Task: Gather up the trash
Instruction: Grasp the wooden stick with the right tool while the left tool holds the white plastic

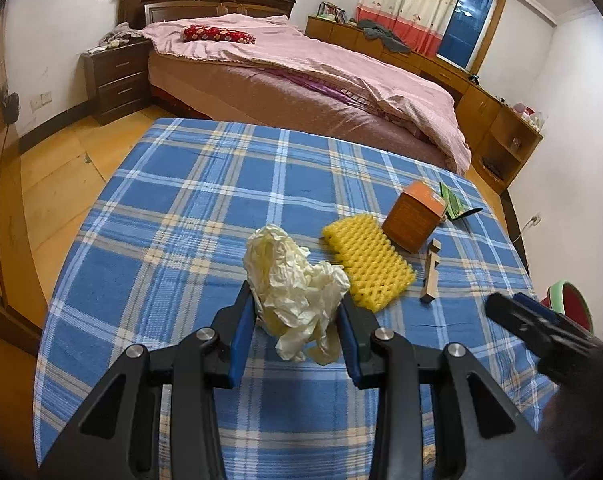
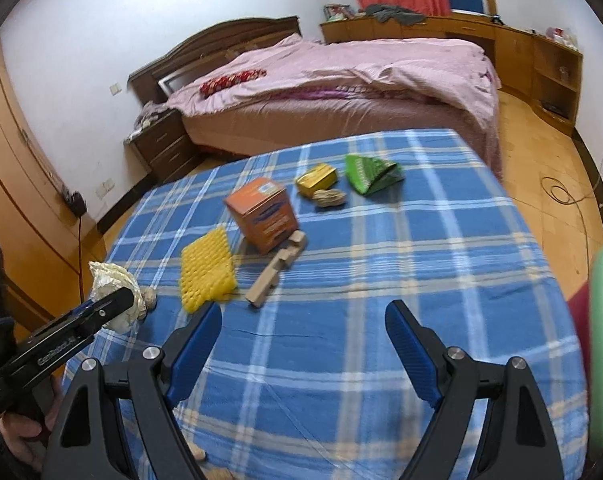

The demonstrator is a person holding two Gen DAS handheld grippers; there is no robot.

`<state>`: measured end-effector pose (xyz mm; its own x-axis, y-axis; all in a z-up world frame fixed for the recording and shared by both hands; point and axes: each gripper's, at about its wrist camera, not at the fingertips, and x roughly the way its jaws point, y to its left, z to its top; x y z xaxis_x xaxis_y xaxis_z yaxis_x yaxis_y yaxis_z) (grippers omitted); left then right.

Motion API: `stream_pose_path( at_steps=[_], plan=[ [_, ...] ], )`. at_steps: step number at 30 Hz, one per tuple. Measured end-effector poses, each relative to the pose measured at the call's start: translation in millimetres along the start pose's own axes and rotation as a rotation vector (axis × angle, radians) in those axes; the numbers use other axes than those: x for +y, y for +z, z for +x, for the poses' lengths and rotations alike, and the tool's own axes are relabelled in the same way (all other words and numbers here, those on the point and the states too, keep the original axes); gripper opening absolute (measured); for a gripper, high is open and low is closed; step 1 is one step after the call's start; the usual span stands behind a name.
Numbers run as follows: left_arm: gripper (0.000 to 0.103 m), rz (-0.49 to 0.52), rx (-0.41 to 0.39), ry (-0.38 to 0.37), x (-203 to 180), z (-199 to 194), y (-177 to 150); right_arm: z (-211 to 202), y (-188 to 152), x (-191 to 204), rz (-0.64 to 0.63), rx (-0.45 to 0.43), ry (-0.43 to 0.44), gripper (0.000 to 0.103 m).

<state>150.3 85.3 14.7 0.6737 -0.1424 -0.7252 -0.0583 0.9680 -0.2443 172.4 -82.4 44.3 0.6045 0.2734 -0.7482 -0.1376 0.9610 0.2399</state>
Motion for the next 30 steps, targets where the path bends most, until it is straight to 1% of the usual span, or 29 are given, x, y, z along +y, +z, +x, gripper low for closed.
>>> stream_pose_path(
  at_steps=[7,8,9,10,11,12,13,16,18,19,21,22,27,30],
  plan=[
    [0.039,-0.025,0.002,-0.009,9,3,0,36,5,17,-0.017,0.051,-0.031,0.085],
    [0.039,-0.027,0.002,-0.012,10,3,0,40,6,19,-0.025,0.055,-0.048,0.082],
    [0.039,-0.028,0.002,-0.015,11,3,0,43,6,21,-0.031,0.057,-0.058,0.075],
    [0.039,-0.029,0.002,-0.018,11,4,-1,47,6,23,-0.035,0.064,-0.064,0.072],
    [0.039,-0.029,0.003,-0.021,11,4,-1,50,6,24,-0.037,0.07,-0.071,0.066],
    [0.039,-0.029,0.003,-0.024,11,5,-1,54,6,26,-0.039,0.079,-0.081,0.063],
    [0.039,-0.028,0.004,-0.029,10,5,-1,55,6,27,-0.048,0.066,-0.099,0.062],
    [0.039,-0.027,0.004,-0.037,9,5,-2,59,6,32,-0.075,0.063,-0.132,0.051],
    [0.039,-0.026,0.004,-0.042,8,4,-2,61,6,35,-0.098,0.057,-0.169,0.039],
    [0.039,-0.024,0.003,-0.045,7,3,-2,61,5,35,-0.108,0.057,-0.185,0.035],
    [0.039,-0.018,-0.001,-0.054,4,0,-4,60,6,32,-0.106,0.057,-0.199,0.017],
    [0.039,-0.015,-0.002,-0.057,3,-2,-4,59,6,29,-0.099,0.058,-0.198,0.013],
    [0.039,0.005,-0.011,-0.081,-7,-11,-7,47,2,12,-0.036,0.068,-0.123,0.013],
    [0.039,0.017,-0.012,-0.093,-13,-15,-8,31,-4,5,-0.007,0.049,-0.109,0.013]
  ],
)
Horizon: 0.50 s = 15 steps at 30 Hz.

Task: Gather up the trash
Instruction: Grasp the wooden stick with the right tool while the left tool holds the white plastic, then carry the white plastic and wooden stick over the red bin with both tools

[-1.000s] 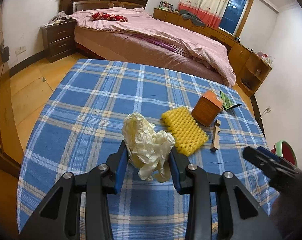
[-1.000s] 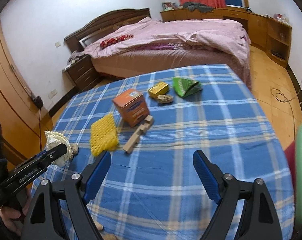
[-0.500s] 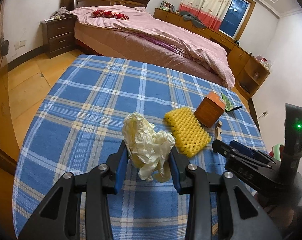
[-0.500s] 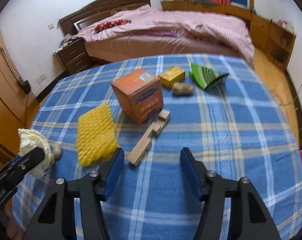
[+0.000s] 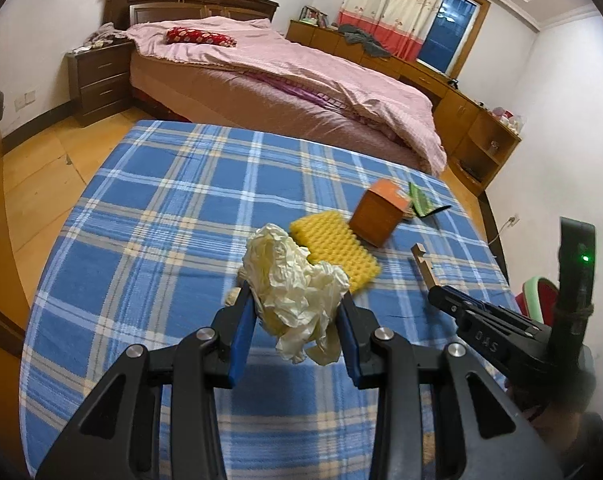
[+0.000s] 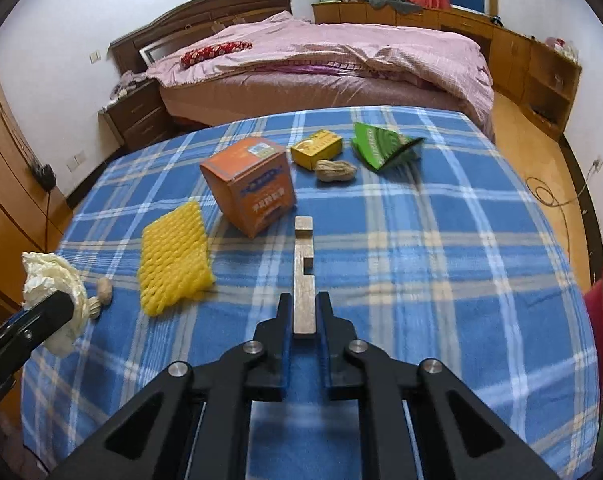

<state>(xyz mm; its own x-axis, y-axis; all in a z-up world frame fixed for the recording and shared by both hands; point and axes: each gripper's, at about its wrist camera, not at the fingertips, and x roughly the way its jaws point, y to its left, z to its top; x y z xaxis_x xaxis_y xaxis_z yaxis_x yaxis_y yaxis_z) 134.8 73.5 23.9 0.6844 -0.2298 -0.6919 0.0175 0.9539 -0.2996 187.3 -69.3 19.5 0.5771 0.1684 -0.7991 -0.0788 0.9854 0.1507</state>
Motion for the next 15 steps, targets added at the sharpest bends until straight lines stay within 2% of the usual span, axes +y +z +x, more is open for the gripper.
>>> stream_pose_path(
  at_steps=[8,15],
  plan=[
    [0.039,0.052,-0.002,-0.051,-29,-13,-7,-50,-21,-24,0.066,-0.067,0.02,0.013],
    [0.039,0.111,-0.005,-0.116,-66,-21,-11,-100,-40,-51,0.112,-0.144,-0.01,0.013]
  ],
)
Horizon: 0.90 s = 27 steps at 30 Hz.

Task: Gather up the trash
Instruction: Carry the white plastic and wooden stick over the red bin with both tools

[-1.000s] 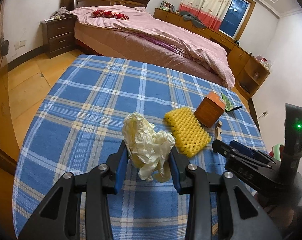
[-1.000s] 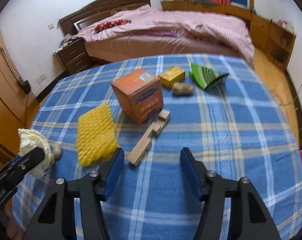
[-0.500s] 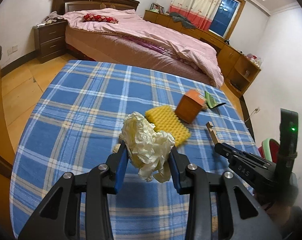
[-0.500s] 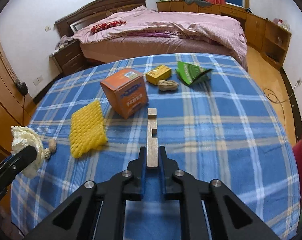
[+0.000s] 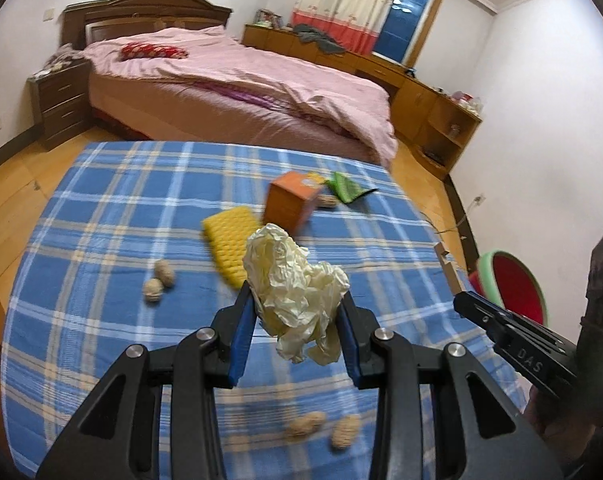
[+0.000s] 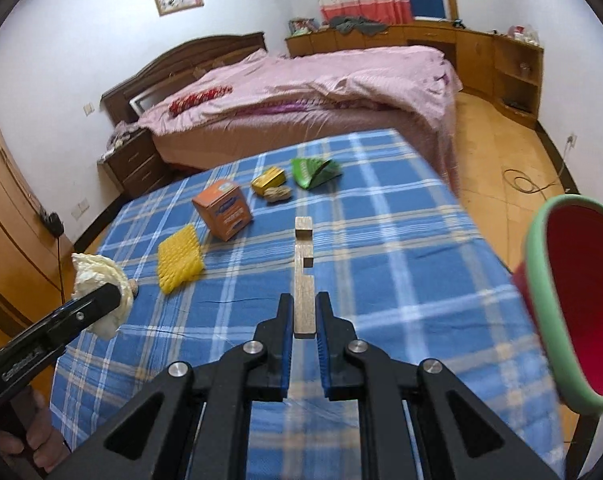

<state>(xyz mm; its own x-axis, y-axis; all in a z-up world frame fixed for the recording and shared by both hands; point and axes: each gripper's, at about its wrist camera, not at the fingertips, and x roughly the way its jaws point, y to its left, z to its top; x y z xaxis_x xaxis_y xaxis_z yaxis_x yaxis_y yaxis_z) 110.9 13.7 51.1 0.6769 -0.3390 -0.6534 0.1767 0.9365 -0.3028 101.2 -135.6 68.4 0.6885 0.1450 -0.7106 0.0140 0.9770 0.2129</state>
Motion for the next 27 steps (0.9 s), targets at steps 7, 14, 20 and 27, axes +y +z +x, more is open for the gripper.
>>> stream_pose_path(
  at_steps=[7,14,20,27],
  plan=[
    [0.039,0.071,0.003,-0.049,-38,-2,2,-42,-3,-41,0.065,-0.071,-0.054,0.013],
    [0.039,0.139,0.016,-0.101,-80,2,8,-73,-3,-79,0.123,-0.119,-0.127,0.013],
    [0.039,0.201,0.019,-0.14,-115,7,14,-92,-3,-111,0.158,-0.15,-0.192,0.013],
    [0.039,0.276,0.031,-0.182,-161,17,15,-107,-5,-149,0.203,-0.168,-0.255,0.013]
  ],
)
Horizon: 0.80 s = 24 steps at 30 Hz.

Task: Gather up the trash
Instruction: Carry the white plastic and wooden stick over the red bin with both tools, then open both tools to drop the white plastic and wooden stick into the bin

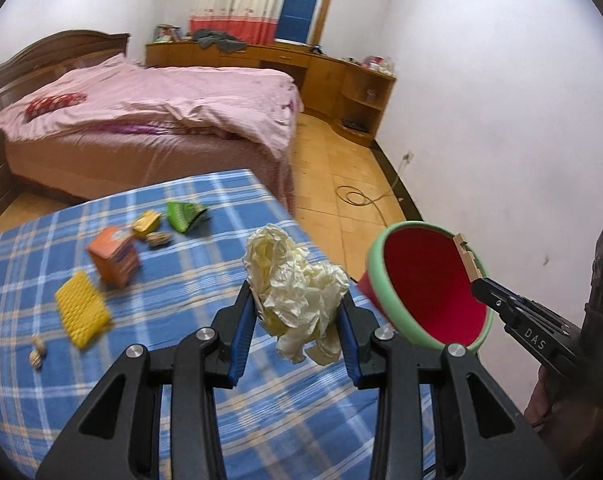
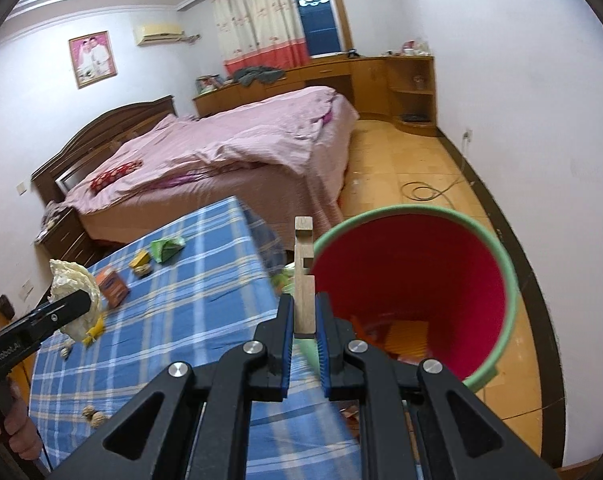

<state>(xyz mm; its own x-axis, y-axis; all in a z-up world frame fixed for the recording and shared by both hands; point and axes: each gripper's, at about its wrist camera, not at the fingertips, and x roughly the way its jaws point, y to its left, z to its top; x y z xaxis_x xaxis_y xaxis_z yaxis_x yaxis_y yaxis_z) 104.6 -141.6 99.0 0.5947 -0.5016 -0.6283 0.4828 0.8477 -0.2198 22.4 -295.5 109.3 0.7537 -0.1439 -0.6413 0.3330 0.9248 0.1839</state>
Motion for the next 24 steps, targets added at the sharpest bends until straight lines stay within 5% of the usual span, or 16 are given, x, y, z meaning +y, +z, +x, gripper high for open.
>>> stream_pose_path(
  at_steps=[24],
  plan=[
    [0.039,0.218,0.16,-0.144,-128,126,6,31,1,-110,0.15,0.04,-0.105,0.013]
  ],
)
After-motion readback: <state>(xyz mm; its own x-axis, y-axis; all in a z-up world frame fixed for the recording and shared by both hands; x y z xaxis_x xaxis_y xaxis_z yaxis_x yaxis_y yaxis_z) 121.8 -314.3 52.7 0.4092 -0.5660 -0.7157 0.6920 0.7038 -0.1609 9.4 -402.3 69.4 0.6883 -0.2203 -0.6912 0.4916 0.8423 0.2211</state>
